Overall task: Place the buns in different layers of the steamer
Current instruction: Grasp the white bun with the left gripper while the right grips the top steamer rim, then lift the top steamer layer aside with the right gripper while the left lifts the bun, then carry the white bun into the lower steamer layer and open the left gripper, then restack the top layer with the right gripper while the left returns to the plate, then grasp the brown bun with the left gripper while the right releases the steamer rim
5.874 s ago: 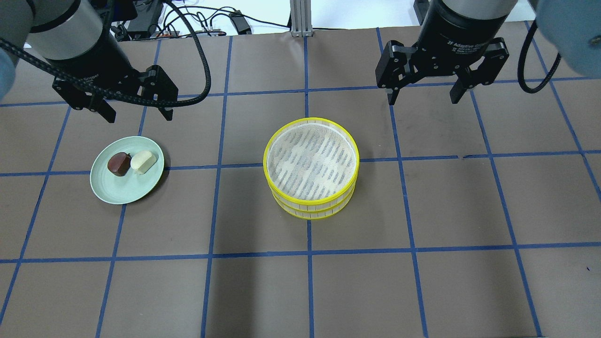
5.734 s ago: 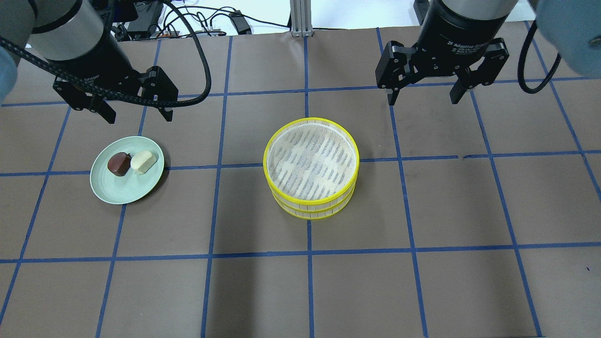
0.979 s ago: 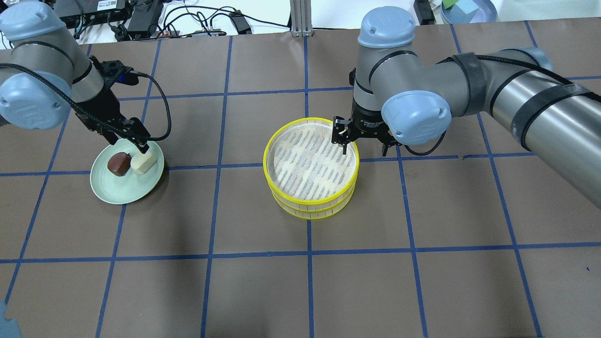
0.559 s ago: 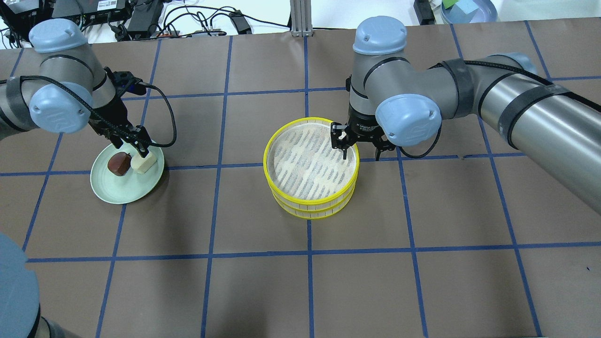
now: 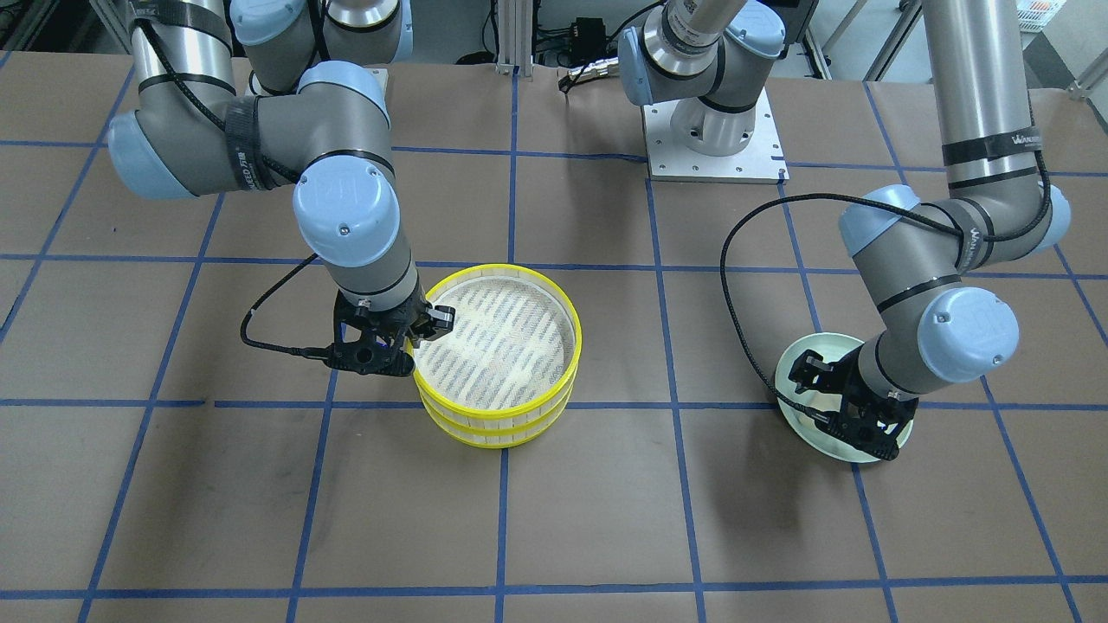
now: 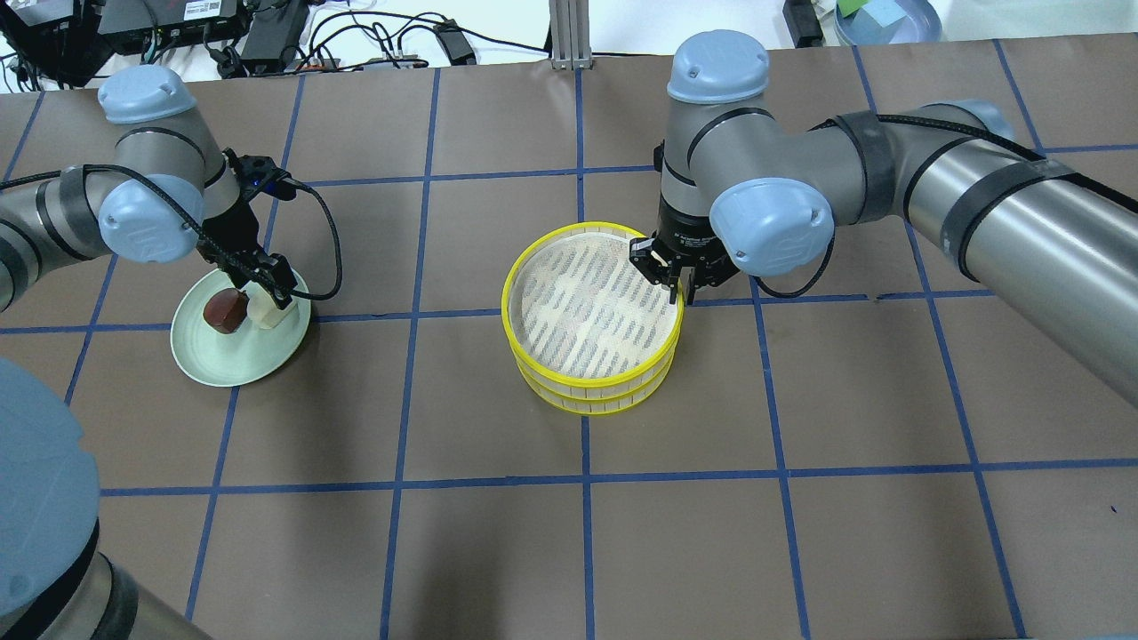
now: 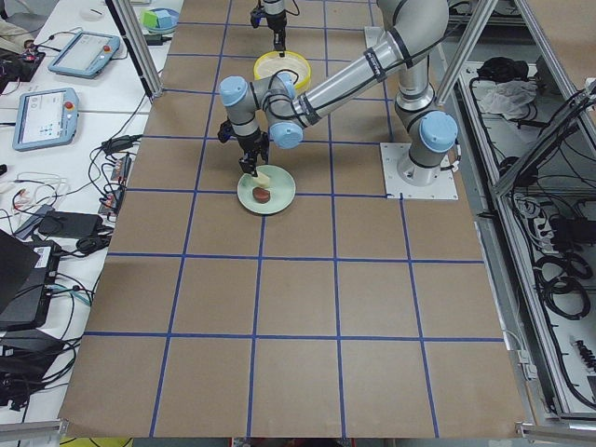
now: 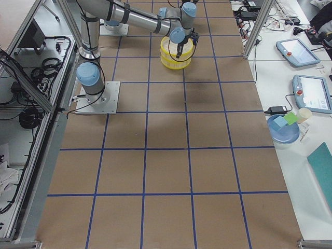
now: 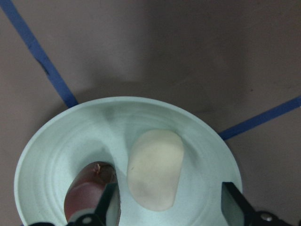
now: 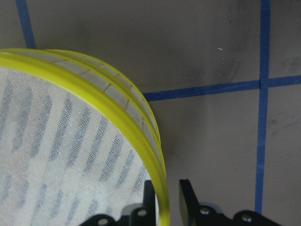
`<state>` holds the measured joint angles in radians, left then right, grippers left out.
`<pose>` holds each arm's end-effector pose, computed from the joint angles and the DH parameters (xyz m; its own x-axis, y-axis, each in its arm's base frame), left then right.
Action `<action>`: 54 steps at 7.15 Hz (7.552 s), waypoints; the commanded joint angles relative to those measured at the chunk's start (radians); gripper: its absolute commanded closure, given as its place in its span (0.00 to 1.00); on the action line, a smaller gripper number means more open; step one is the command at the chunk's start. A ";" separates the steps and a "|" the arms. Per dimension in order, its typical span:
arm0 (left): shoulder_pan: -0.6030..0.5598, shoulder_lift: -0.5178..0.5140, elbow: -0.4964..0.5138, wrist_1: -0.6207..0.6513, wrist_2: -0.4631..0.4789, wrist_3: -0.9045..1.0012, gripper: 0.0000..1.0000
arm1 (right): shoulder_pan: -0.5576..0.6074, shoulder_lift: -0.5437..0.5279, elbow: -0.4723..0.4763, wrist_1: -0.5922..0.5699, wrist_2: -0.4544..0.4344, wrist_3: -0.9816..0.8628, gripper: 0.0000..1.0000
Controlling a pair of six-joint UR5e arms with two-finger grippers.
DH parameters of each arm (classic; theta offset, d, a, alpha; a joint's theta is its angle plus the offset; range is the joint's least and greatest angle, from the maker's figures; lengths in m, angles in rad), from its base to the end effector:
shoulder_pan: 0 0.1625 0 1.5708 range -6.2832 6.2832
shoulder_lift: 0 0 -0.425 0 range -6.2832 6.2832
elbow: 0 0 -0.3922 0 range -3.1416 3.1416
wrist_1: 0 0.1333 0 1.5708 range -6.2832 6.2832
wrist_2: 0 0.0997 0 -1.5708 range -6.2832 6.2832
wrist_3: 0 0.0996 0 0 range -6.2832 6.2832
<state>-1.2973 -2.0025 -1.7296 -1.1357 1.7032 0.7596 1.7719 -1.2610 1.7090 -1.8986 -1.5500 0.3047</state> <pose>0.0428 -0.5975 0.2172 -0.8798 0.4752 0.0120 0.4675 0.8606 0.2021 0.2465 -0.5316 0.2866 -0.9945 0.1037 0.0163 0.1049 0.9871 0.1206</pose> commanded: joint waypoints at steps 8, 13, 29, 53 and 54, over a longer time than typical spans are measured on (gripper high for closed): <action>0.000 -0.056 0.005 0.080 0.016 0.085 1.00 | -0.150 -0.210 -0.118 0.311 -0.085 -0.155 1.00; -0.029 0.083 0.057 0.002 0.004 -0.072 1.00 | -0.374 -0.377 -0.134 0.475 -0.193 -0.609 1.00; -0.548 0.060 0.045 0.119 -0.435 -0.795 0.00 | -0.402 -0.385 -0.132 0.492 -0.183 -0.619 1.00; 0.154 -0.065 -0.002 0.067 -0.071 0.076 1.00 | 0.037 0.072 -0.132 0.162 -0.090 -0.122 0.27; 0.154 -0.055 -0.002 0.063 -0.074 0.089 1.00 | 0.037 0.072 -0.132 0.162 -0.087 -0.122 0.00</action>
<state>-1.1429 -2.0654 -1.7328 -1.0679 1.6311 0.8386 1.8074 -1.1887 1.5763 -1.7370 -1.6377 0.1840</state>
